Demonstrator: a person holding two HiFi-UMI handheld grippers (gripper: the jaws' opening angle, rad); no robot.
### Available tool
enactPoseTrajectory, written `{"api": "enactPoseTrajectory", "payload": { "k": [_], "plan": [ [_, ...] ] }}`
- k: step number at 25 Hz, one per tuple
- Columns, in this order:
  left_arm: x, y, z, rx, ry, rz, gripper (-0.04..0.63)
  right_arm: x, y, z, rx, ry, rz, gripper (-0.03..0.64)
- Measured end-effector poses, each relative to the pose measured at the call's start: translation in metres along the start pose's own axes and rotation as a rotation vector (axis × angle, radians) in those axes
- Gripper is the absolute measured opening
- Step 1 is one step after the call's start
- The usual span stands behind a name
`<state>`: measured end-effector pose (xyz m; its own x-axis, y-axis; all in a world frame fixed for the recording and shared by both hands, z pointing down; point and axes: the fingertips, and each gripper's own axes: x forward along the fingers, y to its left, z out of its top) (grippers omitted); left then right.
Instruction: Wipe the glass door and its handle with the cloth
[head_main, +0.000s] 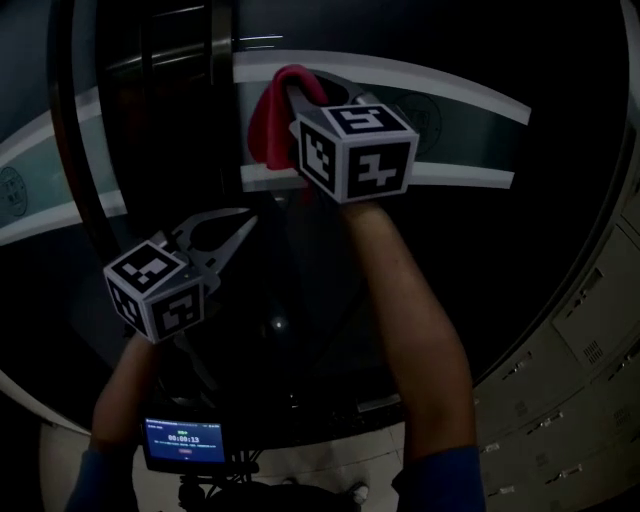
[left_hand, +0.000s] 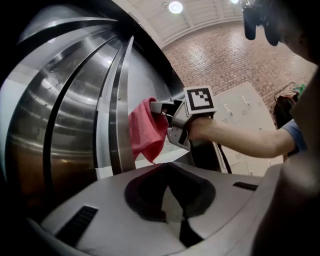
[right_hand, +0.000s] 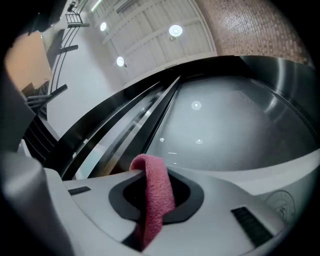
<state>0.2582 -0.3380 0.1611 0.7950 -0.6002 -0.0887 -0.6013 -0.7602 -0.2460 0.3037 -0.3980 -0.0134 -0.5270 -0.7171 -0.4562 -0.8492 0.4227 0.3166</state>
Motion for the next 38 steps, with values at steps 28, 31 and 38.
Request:
{"api": "enactPoseTrajectory", "payload": {
  "k": [28, 31, 38],
  "plan": [
    [0.051, -0.019, -0.104, -0.06, 0.083, 0.439, 0.011, -0.124, 0.098, -0.313, 0.265, 0.29, 0.334, 0.026],
    [0.056, -0.022, -0.118, -0.073, 0.105, 0.428, 0.011, -0.129, 0.097, -0.318, 0.267, 0.297, 0.323, 0.026],
    [0.077, -0.026, -0.124, -0.068, 0.107, 0.387, 0.011, -0.128, 0.063, -0.292, 0.295, 0.237, 0.273, 0.026]
  ]
}}
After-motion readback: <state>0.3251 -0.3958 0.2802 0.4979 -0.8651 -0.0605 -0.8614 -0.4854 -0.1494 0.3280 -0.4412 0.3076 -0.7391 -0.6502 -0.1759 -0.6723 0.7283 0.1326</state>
